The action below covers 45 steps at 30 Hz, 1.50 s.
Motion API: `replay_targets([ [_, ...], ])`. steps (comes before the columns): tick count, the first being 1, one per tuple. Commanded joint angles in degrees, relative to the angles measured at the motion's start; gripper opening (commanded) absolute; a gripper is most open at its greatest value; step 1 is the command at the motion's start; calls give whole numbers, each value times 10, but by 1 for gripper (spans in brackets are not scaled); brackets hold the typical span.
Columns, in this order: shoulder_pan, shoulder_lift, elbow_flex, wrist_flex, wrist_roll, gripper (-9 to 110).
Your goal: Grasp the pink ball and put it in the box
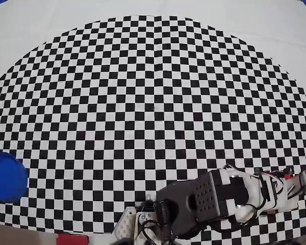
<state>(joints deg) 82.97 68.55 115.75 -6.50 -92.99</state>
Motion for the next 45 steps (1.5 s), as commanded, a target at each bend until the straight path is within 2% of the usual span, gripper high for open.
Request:
replay_targets([
  [1,-3,1,-30,-11,1,30],
  [45,-2,-44,-58,-15,-4,30],
])
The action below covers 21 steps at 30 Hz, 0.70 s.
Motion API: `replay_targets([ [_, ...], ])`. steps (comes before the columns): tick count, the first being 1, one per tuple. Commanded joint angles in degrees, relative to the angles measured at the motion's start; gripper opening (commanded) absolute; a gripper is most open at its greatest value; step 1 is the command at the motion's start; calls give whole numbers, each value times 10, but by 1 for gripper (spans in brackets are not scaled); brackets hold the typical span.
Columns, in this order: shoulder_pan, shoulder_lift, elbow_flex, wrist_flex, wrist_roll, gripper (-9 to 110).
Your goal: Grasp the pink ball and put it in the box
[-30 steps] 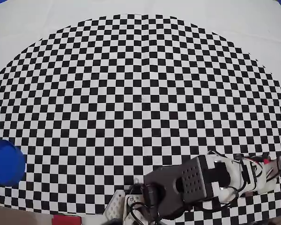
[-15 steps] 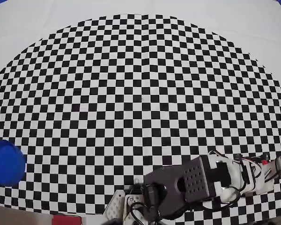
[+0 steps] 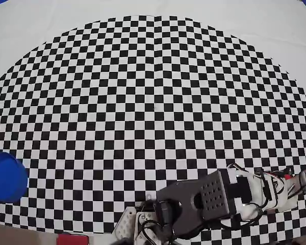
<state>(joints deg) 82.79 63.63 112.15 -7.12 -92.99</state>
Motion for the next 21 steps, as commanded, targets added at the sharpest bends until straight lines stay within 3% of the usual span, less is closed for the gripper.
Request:
replay_targets([
  [1,0,5,-22,-9,-4,30],
  [6,0,4,-24,-11,-4,23],
  [11,-2,4,-25,-12,-4,1],
  [21,-2,8,-27,-15,0,0],
])
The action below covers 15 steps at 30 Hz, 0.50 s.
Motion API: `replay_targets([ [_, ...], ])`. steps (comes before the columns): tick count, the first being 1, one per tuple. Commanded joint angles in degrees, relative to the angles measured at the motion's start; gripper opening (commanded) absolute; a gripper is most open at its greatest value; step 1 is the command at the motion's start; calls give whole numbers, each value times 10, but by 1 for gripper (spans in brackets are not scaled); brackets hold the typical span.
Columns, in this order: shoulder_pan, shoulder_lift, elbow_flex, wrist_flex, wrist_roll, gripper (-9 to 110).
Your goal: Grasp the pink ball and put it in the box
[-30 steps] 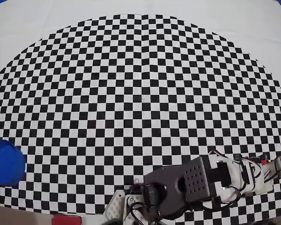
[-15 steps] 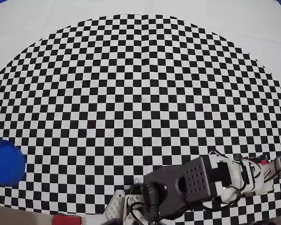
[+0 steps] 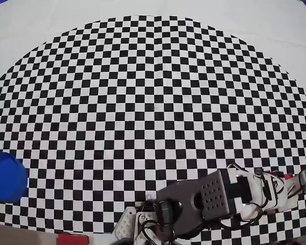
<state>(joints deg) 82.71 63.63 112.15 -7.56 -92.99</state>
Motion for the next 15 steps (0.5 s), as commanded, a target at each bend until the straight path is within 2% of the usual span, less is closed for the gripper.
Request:
replay_targets([
  [1,-1,9,-27,-11,0,0],
  [15,5,56,-16,-10,-1,0],
])
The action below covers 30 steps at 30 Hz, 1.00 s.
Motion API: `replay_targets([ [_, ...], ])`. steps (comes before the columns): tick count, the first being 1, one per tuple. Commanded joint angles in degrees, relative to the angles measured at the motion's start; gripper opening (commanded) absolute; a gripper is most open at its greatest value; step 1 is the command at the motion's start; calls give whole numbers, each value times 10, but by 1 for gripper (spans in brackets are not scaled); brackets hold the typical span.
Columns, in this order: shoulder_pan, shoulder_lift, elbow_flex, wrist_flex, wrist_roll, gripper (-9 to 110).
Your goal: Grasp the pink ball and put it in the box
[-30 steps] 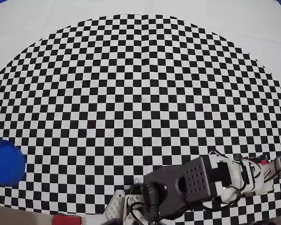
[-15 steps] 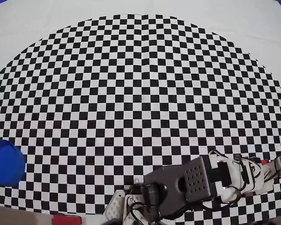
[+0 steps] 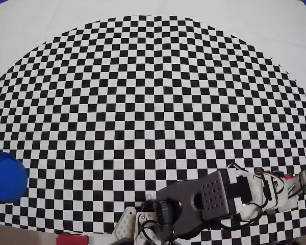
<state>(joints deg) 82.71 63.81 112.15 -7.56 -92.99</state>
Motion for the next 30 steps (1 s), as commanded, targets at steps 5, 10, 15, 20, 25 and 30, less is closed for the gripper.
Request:
replay_targets([
  [5,6,76,-4,-10,-3,0],
  [10,7,99,11,-10,-4,0],
  [15,8,122,29,-11,-4,0],
  [20,11,149,45,-11,-4,0],
  [25,14,175,64,-11,-4,0],
  [30,16,209,89,-13,-4,0],
])
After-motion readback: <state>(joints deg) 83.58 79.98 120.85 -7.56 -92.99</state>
